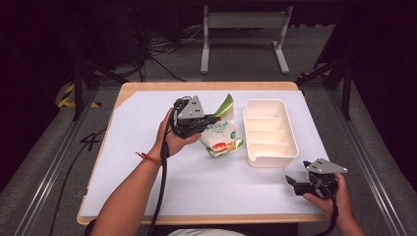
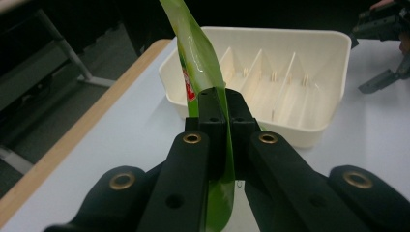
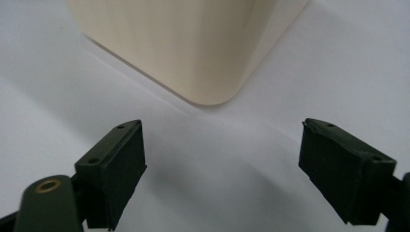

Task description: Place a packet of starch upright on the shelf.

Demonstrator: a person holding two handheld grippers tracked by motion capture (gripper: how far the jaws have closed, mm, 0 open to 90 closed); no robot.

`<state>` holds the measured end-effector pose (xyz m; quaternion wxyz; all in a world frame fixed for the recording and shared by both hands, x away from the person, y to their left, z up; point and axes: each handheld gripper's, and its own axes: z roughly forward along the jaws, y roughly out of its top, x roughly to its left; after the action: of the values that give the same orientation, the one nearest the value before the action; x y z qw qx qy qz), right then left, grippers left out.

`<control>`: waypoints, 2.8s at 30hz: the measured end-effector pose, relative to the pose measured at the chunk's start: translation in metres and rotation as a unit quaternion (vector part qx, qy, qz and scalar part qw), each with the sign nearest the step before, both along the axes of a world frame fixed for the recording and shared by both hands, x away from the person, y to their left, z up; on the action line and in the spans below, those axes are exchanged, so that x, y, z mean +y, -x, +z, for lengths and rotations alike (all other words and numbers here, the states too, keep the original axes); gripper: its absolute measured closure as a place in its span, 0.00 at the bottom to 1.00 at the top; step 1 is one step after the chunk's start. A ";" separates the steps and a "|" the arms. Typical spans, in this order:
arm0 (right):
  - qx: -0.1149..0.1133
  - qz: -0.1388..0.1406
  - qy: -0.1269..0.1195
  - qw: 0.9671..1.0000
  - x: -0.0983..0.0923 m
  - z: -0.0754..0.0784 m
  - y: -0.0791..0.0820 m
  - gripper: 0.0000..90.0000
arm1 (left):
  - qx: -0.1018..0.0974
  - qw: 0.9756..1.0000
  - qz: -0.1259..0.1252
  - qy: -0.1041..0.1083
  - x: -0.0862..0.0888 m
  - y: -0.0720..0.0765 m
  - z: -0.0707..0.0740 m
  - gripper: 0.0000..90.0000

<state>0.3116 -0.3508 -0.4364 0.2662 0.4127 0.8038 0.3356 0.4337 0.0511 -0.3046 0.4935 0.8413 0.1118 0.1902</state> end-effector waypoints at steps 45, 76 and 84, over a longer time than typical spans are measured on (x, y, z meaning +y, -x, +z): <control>0.002 0.002 -0.007 1.000 -0.003 0.000 -0.001 0.17 | -0.008 0.995 -0.102 -0.005 -0.146 -0.044 0.004 0.98; 0.002 0.008 -0.004 1.000 0.000 -0.001 -0.001 0.17 | 0.042 0.993 -0.111 -0.013 -0.153 -0.046 -0.033 0.98; -0.002 0.007 -0.006 1.000 -0.001 0.000 0.000 0.17 | 0.040 0.993 -0.107 -0.019 -0.153 -0.043 -0.032 0.97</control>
<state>0.3121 -0.3516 -0.4364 0.2627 0.4083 0.8041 0.3432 0.4771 -0.1016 -0.3368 0.4898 0.8648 0.0369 0.1041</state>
